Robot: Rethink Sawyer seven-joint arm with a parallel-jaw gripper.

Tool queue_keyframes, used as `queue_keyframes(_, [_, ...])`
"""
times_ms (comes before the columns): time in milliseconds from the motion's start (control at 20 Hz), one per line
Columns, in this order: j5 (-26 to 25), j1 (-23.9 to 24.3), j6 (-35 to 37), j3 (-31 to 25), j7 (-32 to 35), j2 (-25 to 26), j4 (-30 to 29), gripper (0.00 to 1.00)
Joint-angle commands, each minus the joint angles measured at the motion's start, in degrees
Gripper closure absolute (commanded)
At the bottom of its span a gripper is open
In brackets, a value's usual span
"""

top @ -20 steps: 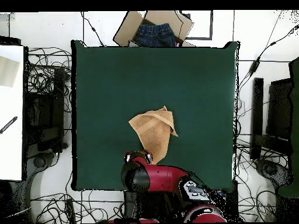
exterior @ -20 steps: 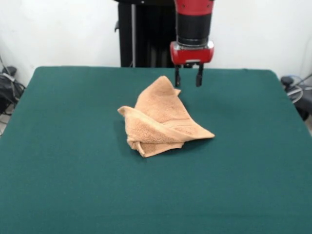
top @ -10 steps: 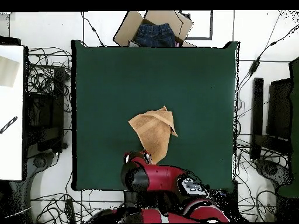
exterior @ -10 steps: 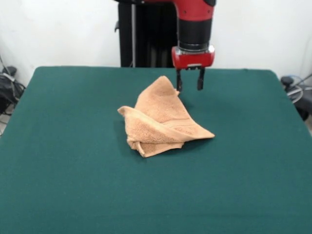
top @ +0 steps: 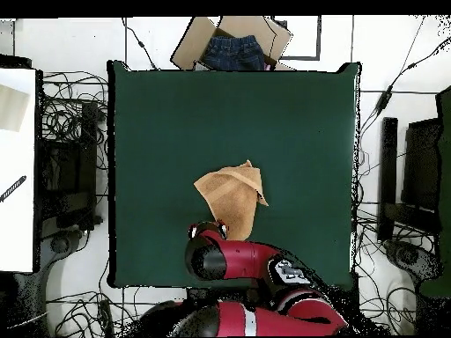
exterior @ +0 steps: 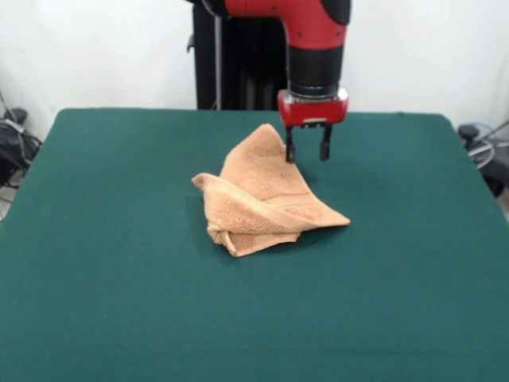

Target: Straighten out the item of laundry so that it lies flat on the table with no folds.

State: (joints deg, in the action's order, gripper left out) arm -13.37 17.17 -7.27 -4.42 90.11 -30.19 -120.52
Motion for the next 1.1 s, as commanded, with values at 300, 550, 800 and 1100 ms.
queue_keyframes(300, [-0.1,-1.0,3.2,-3.5,6.4,1.6,7.2,0.00])
queue_keyframes(550, [-0.7,0.0,2.9,-4.2,5.5,5.2,10.2,0.00])
queue_keyframes(800, [-1.5,1.6,3.9,-5.7,4.7,6.7,11.9,0.00])
queue_keyframes(1100, [-1.9,2.6,7.5,-7.0,2.8,5.6,13.4,0.00])
